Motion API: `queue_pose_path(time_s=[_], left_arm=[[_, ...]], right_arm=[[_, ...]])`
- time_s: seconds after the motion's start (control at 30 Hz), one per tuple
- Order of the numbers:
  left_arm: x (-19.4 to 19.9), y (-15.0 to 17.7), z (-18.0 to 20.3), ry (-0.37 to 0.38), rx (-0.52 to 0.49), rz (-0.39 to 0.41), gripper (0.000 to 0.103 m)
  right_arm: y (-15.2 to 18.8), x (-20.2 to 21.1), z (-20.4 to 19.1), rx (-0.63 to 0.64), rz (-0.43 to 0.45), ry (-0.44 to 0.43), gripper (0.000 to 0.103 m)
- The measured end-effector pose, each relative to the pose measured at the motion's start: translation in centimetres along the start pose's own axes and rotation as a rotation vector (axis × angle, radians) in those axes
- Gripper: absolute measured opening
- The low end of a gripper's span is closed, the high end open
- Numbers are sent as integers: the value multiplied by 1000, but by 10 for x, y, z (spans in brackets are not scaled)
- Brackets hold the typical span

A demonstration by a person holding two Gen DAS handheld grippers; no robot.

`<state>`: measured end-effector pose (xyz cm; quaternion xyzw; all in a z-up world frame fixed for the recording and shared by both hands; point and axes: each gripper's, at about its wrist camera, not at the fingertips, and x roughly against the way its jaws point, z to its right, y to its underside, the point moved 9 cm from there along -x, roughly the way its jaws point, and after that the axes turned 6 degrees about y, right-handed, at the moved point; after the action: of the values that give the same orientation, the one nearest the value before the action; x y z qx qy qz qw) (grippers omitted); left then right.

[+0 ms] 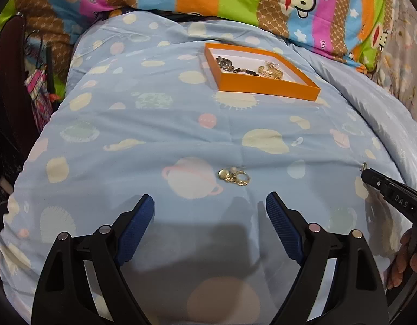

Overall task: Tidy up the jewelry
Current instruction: 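Grasp the pearl-drop gold ring with the right gripper, then grasp the gold ring pair with the left gripper while the right holds its ring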

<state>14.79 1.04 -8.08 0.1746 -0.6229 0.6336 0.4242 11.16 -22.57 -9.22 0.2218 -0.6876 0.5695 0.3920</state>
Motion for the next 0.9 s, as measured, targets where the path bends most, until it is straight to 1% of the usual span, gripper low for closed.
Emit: queue_pose_path(time_s=[0.07, 0.13, 0.23, 0.3, 0.33, 0.4, 0.43, 0.5, 0.53, 0.6, 0.67, 0.7, 0.9], left_arm=[[-7, -4, 5, -6, -19, -13, 83], [-16, -6, 8, -2, -17, -36, 82], [-23, -11, 9, -2, -12, -45, 81], [-27, -14, 9, -7, -17, -47, 74], [-29, -15, 10, -14, -24, -46, 72], [-30, -17, 13, -4, -31, -42, 61], [-30, -18, 14, 0, -34, -40, 58], [-30, -19, 16, 4, -37, -36, 49], [-30, -19, 17, 6, -40, -34, 46], [-30, -20, 18, 9, -41, -31, 34], [-30, -20, 18, 10, -41, -30, 30], [-29, -20, 18, 11, -40, -28, 25], [-27, -20, 18, 19, -35, -17, 23]], right_arm=[[0, 0, 1, -3, 1, -3, 9], [0, 0, 1, -7, 0, -10, 9], [0, 1, 1, -13, 0, -20, 9], [0, 1, 1, -14, 2, -25, 9], [0, 1, 1, -14, 1, -26, 9], [0, 1, 1, -16, 1, -30, 9], [0, 1, 1, -16, 1, -33, 9], [0, 1, 1, -16, 1, -34, 9], [0, 1, 1, -16, 1, -34, 9], [0, 1, 1, -16, 1, -35, 9], [0, 1, 0, -14, 1, -35, 9], [0, 1, 0, -13, 1, -35, 9], [-1, 4, -2, -11, 14, -45, 9]])
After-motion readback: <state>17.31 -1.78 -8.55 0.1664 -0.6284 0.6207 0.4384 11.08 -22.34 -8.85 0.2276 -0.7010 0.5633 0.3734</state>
